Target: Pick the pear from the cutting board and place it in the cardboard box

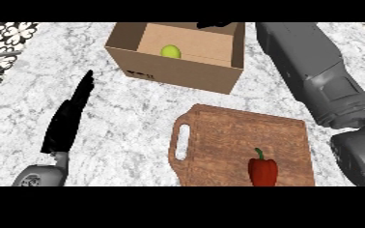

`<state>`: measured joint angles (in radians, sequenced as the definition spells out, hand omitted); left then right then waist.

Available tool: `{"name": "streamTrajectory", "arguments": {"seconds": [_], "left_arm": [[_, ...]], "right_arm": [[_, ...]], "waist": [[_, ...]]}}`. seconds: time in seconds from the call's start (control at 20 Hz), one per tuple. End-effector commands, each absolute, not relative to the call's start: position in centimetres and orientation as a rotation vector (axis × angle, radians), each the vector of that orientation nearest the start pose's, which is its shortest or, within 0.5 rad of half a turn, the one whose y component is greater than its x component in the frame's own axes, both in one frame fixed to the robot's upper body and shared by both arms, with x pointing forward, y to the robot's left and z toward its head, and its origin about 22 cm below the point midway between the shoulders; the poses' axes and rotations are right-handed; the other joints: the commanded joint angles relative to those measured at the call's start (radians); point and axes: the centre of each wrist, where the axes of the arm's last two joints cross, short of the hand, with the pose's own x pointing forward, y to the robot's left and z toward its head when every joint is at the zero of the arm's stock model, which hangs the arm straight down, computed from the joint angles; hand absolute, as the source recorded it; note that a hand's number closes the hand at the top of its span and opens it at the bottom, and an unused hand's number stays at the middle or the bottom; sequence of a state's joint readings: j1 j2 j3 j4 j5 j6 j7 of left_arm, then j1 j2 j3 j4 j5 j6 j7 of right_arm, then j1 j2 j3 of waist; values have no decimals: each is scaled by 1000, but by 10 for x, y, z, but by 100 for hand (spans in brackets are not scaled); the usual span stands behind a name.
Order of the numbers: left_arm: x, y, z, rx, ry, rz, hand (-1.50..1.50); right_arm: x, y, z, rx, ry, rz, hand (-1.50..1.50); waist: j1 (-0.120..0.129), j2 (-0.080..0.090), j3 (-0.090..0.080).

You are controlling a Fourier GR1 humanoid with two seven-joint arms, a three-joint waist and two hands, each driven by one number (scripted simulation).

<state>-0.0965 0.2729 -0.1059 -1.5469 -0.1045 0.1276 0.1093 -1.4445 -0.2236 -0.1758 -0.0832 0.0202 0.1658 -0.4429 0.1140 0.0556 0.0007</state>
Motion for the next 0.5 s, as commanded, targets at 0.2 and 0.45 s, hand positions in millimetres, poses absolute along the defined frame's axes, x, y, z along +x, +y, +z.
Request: {"name": "streamTrajectory", "arguments": {"seconds": [0.2,0.45], "left_arm": [[266,254,30,310,-1548,-291,0],[273,247,33,295,-1558,-297,0]], "right_arm": [[482,-260,202,122,-1881,299,-150],[477,-287,203,127,-1887,365,-150]], "waist": [[14,19,3],[23,32,4]]}}
